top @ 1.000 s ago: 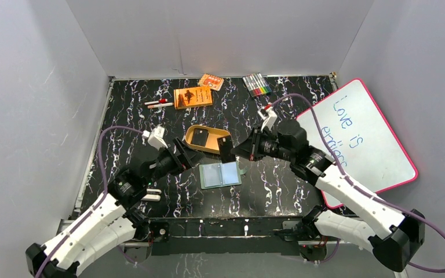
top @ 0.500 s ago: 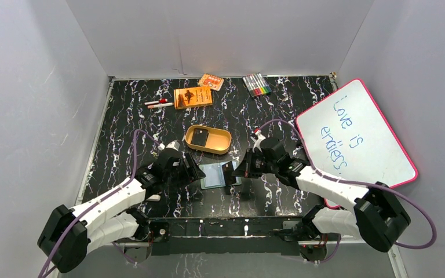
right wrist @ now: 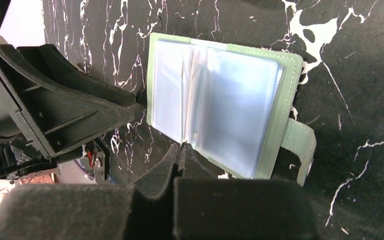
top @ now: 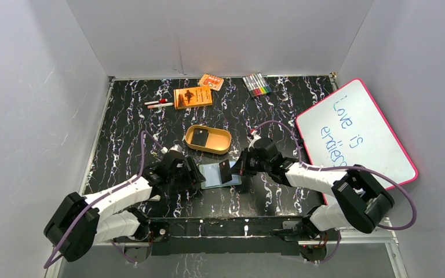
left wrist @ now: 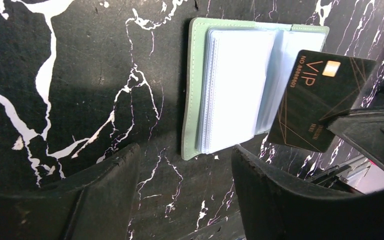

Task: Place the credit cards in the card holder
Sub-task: Insert the credit card into the card holder.

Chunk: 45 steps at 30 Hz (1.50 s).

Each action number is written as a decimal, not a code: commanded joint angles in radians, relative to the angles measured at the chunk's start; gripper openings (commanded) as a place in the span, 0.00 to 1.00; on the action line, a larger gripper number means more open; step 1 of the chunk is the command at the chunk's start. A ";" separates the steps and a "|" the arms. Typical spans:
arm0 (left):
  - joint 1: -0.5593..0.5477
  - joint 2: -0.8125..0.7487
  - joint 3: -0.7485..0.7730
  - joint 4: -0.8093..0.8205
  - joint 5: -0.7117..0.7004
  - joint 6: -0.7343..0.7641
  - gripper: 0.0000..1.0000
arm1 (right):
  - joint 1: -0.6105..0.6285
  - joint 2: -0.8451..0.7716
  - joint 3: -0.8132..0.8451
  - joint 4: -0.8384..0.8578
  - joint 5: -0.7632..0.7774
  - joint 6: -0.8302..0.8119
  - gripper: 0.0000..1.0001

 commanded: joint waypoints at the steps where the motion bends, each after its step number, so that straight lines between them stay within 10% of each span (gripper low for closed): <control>1: -0.003 0.013 -0.005 0.024 -0.004 0.007 0.63 | -0.001 0.035 -0.017 0.111 0.018 0.002 0.00; 45: -0.002 0.103 -0.019 0.107 0.047 -0.003 0.23 | -0.003 0.172 -0.089 0.361 -0.068 0.217 0.00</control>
